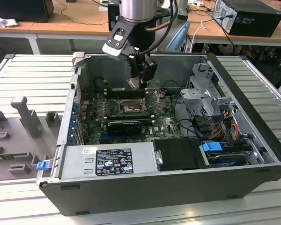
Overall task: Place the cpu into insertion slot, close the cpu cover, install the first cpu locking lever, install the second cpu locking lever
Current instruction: 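Place the cpu into insertion slot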
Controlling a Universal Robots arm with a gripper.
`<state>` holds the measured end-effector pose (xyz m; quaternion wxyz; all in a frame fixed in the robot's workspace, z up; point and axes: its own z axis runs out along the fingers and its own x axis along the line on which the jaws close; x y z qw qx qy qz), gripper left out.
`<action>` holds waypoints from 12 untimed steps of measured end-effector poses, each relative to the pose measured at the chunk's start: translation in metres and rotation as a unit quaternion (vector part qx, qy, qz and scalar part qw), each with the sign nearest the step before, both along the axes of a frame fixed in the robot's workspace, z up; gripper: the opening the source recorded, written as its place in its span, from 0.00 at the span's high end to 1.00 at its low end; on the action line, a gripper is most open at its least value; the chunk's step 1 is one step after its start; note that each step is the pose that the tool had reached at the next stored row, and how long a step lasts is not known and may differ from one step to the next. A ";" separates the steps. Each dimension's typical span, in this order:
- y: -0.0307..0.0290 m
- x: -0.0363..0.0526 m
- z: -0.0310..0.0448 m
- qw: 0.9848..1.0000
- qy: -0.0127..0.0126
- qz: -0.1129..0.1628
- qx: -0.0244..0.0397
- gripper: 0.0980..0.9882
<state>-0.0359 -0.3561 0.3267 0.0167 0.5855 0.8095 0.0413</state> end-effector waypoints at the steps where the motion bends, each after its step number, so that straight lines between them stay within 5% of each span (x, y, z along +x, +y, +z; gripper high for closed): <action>1: 0.0000 0.0000 -0.0004 1.000 0.000 -0.010 0.000 0.52; 7: 0.0000 0.0000 -0.0050 0.998 0.000 -0.070 0.000 0.52; 10: 0.0000 0.0000 -0.0072 0.995 0.000 -0.097 0.000 0.52; 12: 0.0000 0.0000 -0.0083 0.992 0.000 -0.126 0.000 0.52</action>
